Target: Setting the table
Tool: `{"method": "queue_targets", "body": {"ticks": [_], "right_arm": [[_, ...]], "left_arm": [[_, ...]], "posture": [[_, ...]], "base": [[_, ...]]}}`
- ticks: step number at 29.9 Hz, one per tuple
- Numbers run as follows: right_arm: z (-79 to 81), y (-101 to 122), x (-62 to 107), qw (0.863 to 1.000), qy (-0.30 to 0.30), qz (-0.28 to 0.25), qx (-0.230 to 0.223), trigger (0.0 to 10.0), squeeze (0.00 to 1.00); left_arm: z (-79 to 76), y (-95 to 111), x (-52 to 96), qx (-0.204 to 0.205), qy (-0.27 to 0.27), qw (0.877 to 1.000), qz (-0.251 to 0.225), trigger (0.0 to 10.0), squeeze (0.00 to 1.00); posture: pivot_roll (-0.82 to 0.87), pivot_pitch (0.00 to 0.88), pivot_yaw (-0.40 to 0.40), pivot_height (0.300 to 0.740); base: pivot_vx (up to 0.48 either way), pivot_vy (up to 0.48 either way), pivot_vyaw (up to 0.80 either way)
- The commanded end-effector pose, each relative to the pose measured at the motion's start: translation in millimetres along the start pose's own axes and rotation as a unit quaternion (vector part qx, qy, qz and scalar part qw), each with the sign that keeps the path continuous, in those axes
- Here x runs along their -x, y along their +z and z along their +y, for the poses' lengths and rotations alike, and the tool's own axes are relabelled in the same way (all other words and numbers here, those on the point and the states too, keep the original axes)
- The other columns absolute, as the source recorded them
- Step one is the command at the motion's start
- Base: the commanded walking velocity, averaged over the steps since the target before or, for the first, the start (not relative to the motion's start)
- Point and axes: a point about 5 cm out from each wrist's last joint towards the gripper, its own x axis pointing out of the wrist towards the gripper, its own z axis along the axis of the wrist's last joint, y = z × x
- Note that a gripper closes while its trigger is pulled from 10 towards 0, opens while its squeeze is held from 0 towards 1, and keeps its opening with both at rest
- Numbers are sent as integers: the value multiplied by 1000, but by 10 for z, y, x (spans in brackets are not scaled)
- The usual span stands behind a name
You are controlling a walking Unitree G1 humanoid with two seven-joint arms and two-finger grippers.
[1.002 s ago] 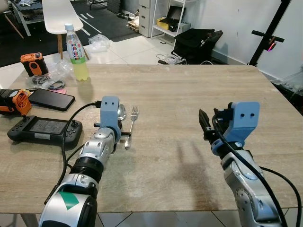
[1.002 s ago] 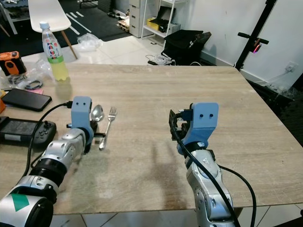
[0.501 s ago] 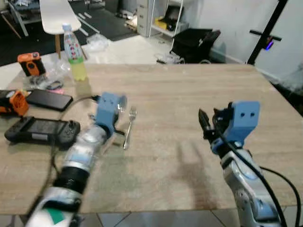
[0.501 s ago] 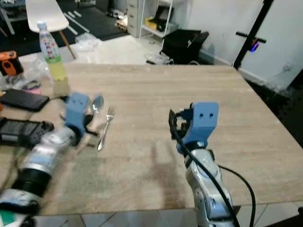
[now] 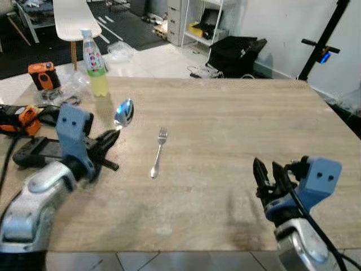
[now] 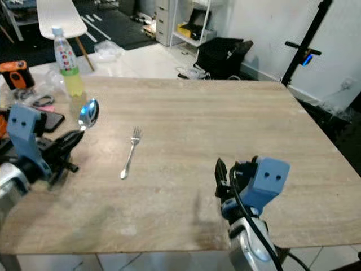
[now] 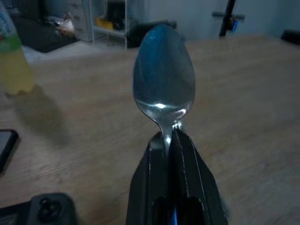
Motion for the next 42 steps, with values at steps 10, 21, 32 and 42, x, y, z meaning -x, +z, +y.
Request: {"method": "queue_targets", "body": {"ticks": [10,21,32,42], "right_arm": [[-61,-32,-79,1000,-16,3,18,10000,0],[-65,-66,-52,999,-25,8,20,10000,0],[-118,-66,-53,999,-38,7,18,10000,0],[-135,-62,-63,999,-41,5,21,10000,0]], "left_arm": [[-30,-42,-88,-2,15,1000,9,10000,0],[-122,-74,-162,4,19,1000,11,10000,0],[-152,-94,-228,-3,13,1000,14,10000,0],[-173,-83,-272,-5,6,1000,13,10000,0]], "posture": [[29,46,28,740],[12,48,39,740],[7,56,49,740],[6,61,52,740]], "base": [[0,0,0],[0,0,-772],[0,0,-800],[0,0,-800]]}}
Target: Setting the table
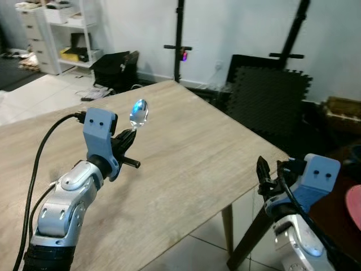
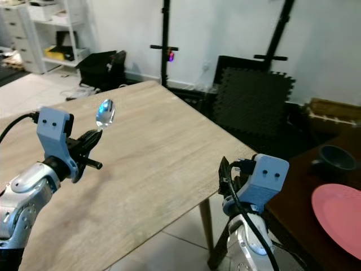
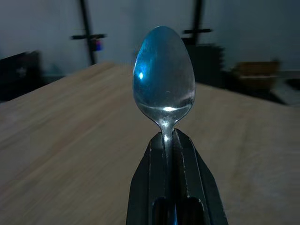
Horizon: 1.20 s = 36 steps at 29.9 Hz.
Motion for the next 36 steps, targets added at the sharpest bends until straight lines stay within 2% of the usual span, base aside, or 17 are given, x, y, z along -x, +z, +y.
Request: {"method": "queue_targets", "body": {"ticks": [1,26,32,36], "right_arm": [[-13,-28,17,1000,-5,5,-2,10000,0],[-19,-24,30,1000,-6,3,2,10000,0],[-9,-24,19,1000,-3,2,4,10000,0],[12,-12,13,1000,3,-3,14,10000,0]], "left_arm": [[18,-20,0,-2,2,1000,3,10000,0],[-61,2,-74,4,-14,1000,-11,10000,0],[-75,-10,-91,-10,-14,1000,-11,10000,0],[-105,-27,-103,-17,-22,1000,-9,10000,0]], "posture": [[6,61,52,740],[1,60,53,740],[1,59,52,740],[-2,60,50,740]], "base": [[0,0,-800],[0,0,-800],[0,0,-800],[0,-480,0]]}}
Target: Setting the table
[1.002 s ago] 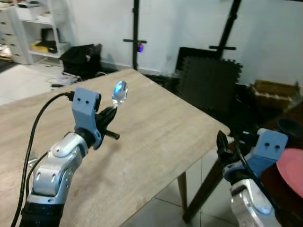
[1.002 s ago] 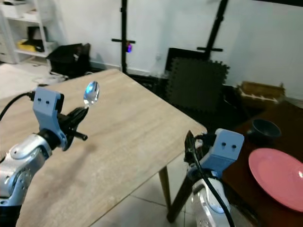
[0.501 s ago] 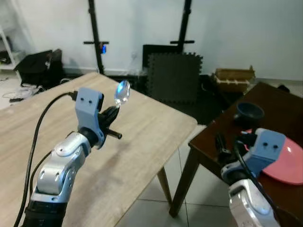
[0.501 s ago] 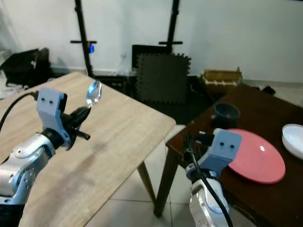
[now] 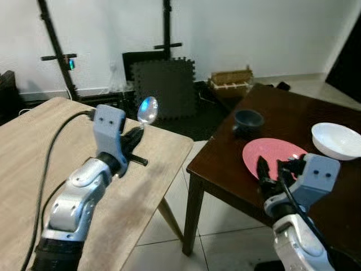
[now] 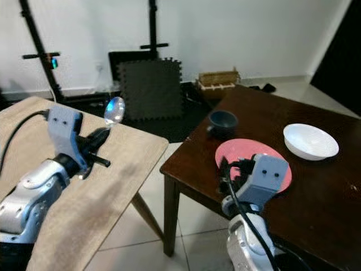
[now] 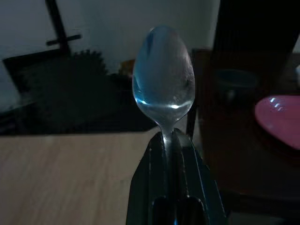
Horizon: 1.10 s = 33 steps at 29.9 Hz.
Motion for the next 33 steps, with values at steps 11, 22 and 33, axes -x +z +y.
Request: {"method": "queue_targets", "body": {"ticks": [11,22,33], "right_arm": [[9,-21,25,1000,3,4,7,10000,0],[6,-32,26,1000,2,6,9,10000,0],[-2,-44,21,1000,-1,10,9,10000,0]], "left_arm": [[25,-2,9,-4,5,1000,-3,10000,0],[60,-13,0,22,16,1000,-4,10000,0],[55,-18,-9,20,16,1000,-4,10000,0]], "posture": [[-5,65,50,740],[-5,67,49,740],[-8,65,48,740]], "base": [[0,-470,0],[0,181,0],[0,455,-48]]}}
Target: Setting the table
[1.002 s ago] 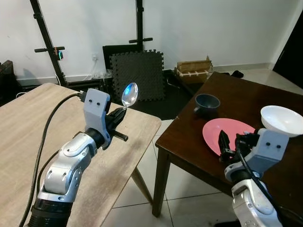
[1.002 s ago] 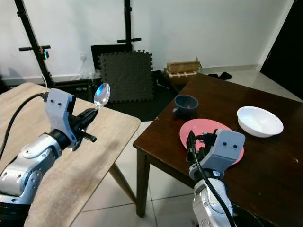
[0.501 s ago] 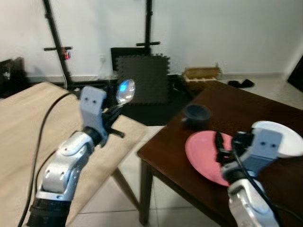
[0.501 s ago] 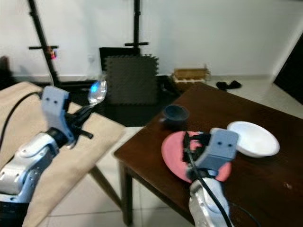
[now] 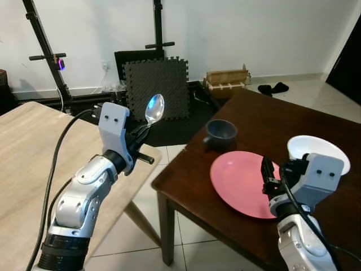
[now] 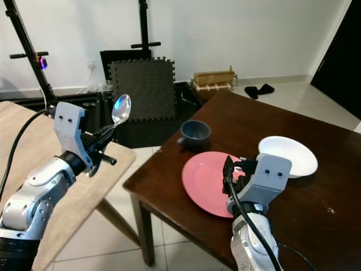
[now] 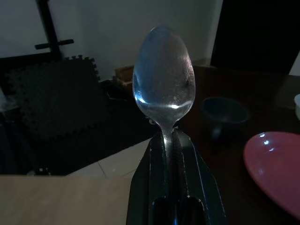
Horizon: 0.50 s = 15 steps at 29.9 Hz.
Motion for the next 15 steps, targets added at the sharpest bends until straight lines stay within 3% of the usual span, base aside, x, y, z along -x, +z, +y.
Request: {"method": "queue_targets", "body": {"ticks": [1,15], "right_arm": [[-14,-59,22,1000,-6,16,-2,10000,0],[-37,-53,20,1000,-12,14,-1,10000,0]], "left_arm": [[26,-53,28,-2,5,1000,10,10000,0],[2,-65,18,-2,-5,1000,14,10000,0]], "posture": [[-9,64,49,740],[-10,64,53,740]], "base": [[0,0,-800],[0,0,-800]]}}
